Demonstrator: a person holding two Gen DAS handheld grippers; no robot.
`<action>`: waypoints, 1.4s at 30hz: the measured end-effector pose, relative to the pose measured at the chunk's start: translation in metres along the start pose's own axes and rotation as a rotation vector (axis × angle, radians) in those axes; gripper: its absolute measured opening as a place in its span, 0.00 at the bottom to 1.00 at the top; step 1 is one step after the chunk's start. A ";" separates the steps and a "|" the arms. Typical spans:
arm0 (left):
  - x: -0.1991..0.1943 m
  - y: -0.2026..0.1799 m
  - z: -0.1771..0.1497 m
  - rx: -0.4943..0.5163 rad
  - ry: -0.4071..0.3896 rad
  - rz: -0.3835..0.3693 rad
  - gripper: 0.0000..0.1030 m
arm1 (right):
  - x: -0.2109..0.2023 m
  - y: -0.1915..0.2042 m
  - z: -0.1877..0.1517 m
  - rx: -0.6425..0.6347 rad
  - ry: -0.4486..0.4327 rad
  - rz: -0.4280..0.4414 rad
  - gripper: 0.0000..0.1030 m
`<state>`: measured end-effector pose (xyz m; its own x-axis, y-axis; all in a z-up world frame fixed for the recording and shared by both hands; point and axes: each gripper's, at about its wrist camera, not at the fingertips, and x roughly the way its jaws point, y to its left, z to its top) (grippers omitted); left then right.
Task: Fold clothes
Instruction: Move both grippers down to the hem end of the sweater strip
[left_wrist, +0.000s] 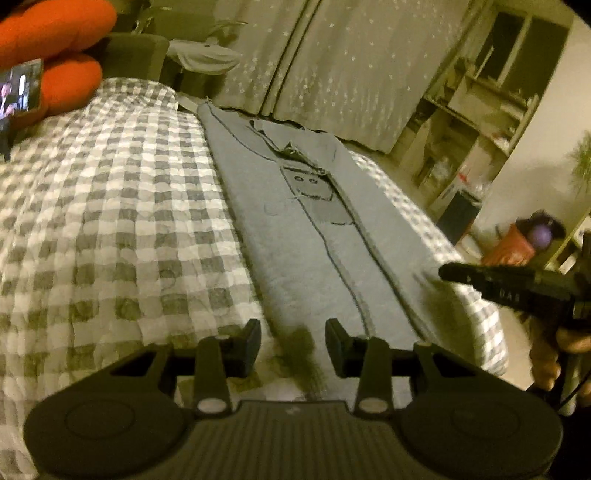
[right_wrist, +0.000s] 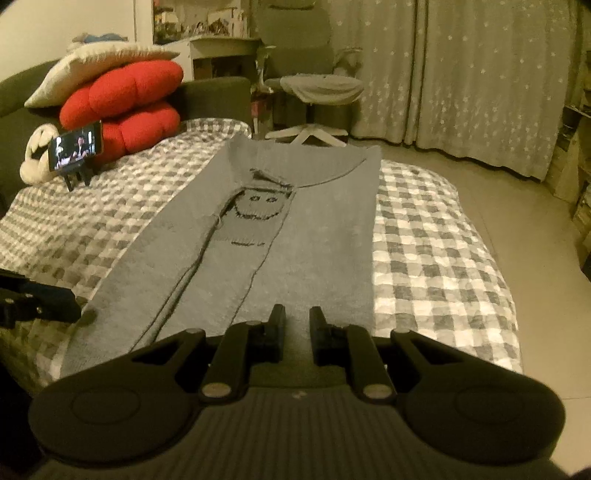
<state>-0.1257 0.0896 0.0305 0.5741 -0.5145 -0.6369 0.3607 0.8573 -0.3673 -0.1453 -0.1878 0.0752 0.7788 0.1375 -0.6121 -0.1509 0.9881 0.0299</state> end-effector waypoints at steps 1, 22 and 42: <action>-0.001 0.000 -0.001 -0.006 0.001 -0.008 0.37 | -0.003 -0.002 -0.001 0.008 -0.006 -0.001 0.15; -0.005 -0.003 -0.020 -0.085 0.039 -0.015 0.37 | 0.001 0.079 -0.035 0.014 0.157 0.400 0.23; 0.002 -0.021 -0.033 -0.128 0.085 0.008 0.35 | -0.020 0.056 -0.051 0.095 0.109 0.325 0.05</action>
<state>-0.1564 0.0718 0.0148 0.5108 -0.5084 -0.6933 0.2565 0.8598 -0.4416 -0.1999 -0.1382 0.0488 0.6294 0.4426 -0.6388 -0.3188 0.8967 0.3072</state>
